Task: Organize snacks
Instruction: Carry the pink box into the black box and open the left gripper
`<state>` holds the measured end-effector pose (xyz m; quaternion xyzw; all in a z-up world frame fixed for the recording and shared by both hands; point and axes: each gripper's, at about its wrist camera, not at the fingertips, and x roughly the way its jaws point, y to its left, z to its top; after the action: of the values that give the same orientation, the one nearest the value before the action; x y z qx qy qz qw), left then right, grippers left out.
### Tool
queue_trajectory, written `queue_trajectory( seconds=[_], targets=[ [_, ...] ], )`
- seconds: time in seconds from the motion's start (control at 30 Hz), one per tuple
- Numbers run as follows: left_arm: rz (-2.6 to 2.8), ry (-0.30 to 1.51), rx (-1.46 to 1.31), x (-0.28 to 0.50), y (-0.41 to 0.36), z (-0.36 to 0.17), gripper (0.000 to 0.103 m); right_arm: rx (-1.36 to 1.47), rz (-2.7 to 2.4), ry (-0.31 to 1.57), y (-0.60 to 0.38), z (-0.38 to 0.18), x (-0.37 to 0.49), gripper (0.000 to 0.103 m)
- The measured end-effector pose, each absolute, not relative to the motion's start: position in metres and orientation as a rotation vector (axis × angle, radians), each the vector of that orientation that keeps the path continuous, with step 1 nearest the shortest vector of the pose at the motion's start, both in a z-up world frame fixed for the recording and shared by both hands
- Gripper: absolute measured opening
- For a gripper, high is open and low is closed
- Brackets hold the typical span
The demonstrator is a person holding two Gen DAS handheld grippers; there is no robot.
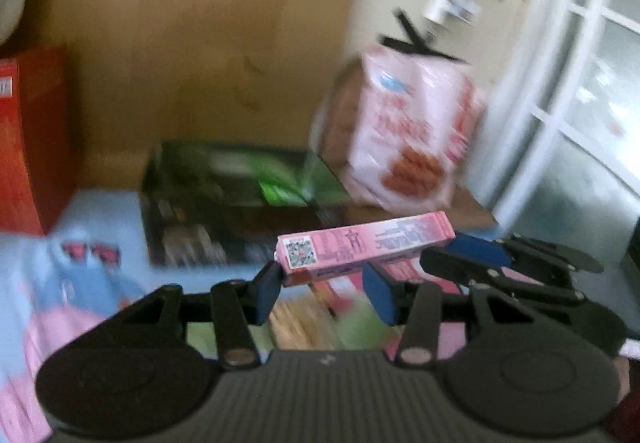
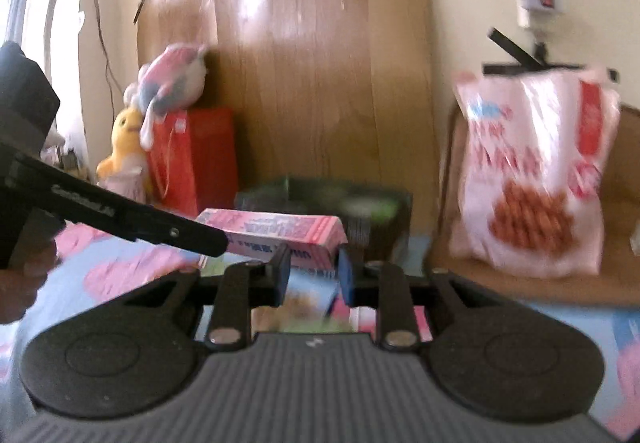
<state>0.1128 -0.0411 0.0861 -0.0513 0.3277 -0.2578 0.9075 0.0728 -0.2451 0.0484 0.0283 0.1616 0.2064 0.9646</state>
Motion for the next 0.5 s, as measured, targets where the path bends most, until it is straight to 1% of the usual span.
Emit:
queue_trajectory(
  seconds=[0.2, 0.33, 0.37, 0.4, 0.47, 0.5],
  targets=[
    [-0.436, 0.685, -0.083, 0.196, -0.052, 0.084, 0.045, 0.056, 0.387, 0.370, -0.240, 0.035, 0.165, 0.029],
    [-0.407, 0.736, -0.046, 0.230, -0.062, 0.060, 0.048, 0.060, 0.355, 0.436, -0.237, 0.016, 0.190, 0.037],
    [-0.400, 0.735, -0.041, 0.231, -0.061, 0.059, 0.048, 0.073, 0.360, 0.425, -0.241, 0.016, 0.188, 0.038],
    [-0.394, 0.719, -0.047, 0.229, -0.056, 0.061, 0.048, 0.093, 0.356, 0.409, -0.246, 0.017, 0.183, 0.046],
    [-0.387, 0.658, -0.093, 0.223, -0.039, 0.068, 0.053, 0.159, 0.335, 0.369, -0.262, 0.019, 0.168, 0.058],
    [-0.358, 0.626, -0.123, 0.221, -0.026, 0.071, 0.060, 0.202, 0.335, 0.364, -0.270, 0.019, 0.163, 0.060]
  ],
)
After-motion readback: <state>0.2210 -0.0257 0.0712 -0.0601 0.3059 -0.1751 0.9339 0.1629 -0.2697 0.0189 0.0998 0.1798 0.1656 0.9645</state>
